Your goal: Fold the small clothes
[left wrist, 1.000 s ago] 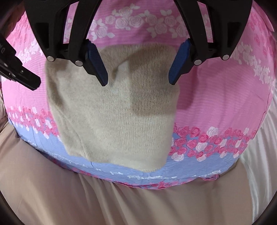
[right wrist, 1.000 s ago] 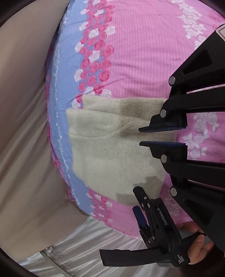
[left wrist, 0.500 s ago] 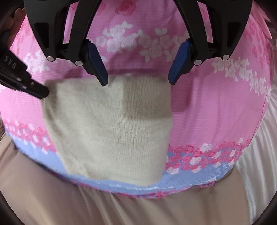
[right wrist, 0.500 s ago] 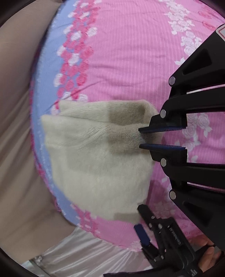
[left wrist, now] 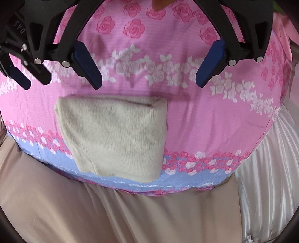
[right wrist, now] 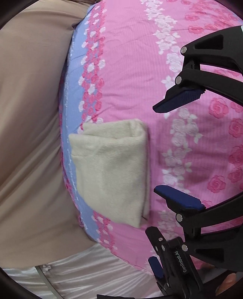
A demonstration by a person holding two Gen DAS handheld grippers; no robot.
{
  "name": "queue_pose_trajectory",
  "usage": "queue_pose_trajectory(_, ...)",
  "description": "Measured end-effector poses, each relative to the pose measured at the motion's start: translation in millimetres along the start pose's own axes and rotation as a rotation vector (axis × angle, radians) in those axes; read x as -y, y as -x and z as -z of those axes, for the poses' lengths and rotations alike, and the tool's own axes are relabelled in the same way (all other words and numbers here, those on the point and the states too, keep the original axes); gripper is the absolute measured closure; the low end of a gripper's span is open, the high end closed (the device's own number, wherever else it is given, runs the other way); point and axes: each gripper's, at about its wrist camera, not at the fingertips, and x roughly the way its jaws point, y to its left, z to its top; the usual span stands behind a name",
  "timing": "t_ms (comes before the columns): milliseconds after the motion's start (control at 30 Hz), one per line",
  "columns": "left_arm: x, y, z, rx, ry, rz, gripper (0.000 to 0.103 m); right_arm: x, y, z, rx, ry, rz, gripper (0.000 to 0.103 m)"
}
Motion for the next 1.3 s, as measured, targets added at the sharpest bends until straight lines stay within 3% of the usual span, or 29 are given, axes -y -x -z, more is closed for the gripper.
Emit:
queue_pose_trajectory(267,0,1,22,-0.007,-0.034,-0.021,0.005,-20,2,19,0.0,0.037,0.013,0.025)
queue_pose_trajectory(800,-4,3,35,0.007,-0.072,-0.081,0.005,-27,5,31,-0.005,0.013,0.036,0.025)
queue_pose_trajectory(1300,-7,5,40,0.006,-0.058,-0.055,0.006,-23,9,35,0.001,-0.011,0.05,0.025)
